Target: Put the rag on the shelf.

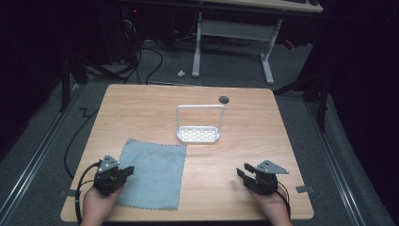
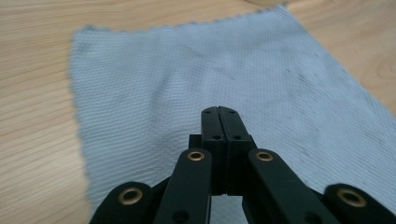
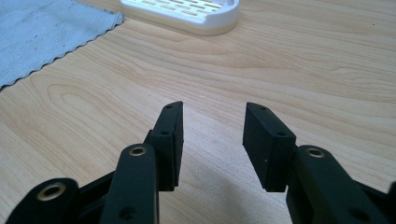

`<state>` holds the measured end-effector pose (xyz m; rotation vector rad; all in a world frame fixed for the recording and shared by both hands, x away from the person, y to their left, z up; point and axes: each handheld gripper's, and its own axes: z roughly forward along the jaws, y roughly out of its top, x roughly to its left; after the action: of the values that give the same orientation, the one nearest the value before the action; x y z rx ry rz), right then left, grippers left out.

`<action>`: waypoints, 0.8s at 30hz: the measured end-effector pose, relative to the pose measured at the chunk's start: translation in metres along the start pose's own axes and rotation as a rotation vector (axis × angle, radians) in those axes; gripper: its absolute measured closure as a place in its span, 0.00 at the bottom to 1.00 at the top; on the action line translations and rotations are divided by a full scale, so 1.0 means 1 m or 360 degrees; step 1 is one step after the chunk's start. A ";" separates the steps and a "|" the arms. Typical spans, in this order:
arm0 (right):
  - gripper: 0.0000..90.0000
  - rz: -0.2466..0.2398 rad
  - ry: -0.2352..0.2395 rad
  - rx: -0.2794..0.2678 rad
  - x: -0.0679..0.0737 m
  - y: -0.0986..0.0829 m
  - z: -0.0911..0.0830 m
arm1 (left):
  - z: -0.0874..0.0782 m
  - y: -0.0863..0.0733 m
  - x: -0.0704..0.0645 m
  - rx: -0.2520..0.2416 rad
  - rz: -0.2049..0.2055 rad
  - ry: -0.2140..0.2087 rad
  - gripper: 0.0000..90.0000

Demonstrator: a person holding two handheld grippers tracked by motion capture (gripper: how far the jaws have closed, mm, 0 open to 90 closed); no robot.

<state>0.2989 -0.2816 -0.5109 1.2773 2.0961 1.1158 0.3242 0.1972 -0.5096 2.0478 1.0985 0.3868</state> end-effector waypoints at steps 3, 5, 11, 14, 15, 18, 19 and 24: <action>0.70 -0.0001 0.0008 0.0005 0.001 0.000 0.000 | 0.008 0.003 -0.016 0.0072 0.0105 -0.0005 1.00; 0.70 -0.0003 0.0016 0.0007 0.002 0.000 0.000 | 0.016 0.002 -0.023 0.0120 0.0135 -0.0027 1.00; 0.72 -0.0016 0.0029 -0.0002 0.003 0.001 -0.001 | 0.025 0.000 -0.037 0.0154 0.0209 -0.0055 1.00; 0.72 -0.0021 0.0038 0.0003 0.004 0.001 0.000 | 0.027 0.001 -0.046 0.0153 0.0237 -0.0089 1.00; 0.73 -0.0025 0.0038 0.0005 0.005 0.001 0.000 | 0.027 0.001 -0.046 0.0153 0.0237 -0.0089 1.00; 0.73 -0.0042 0.0047 0.0005 0.007 0.002 0.001 | 0.029 0.002 -0.059 0.0158 0.0296 -0.0130 1.00; 0.74 -0.0044 0.0051 0.0008 0.008 0.002 0.001 | 0.031 0.002 -0.068 0.0158 0.0320 -0.0163 1.00; 0.76 -0.0068 0.0069 0.0018 0.013 0.002 0.004 | 0.036 0.003 -0.090 0.0151 0.0396 -0.0247 1.00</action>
<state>0.2965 -0.2678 -0.5108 1.2177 2.1537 1.1244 0.2940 0.1055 -0.5231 2.2654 0.7845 0.2968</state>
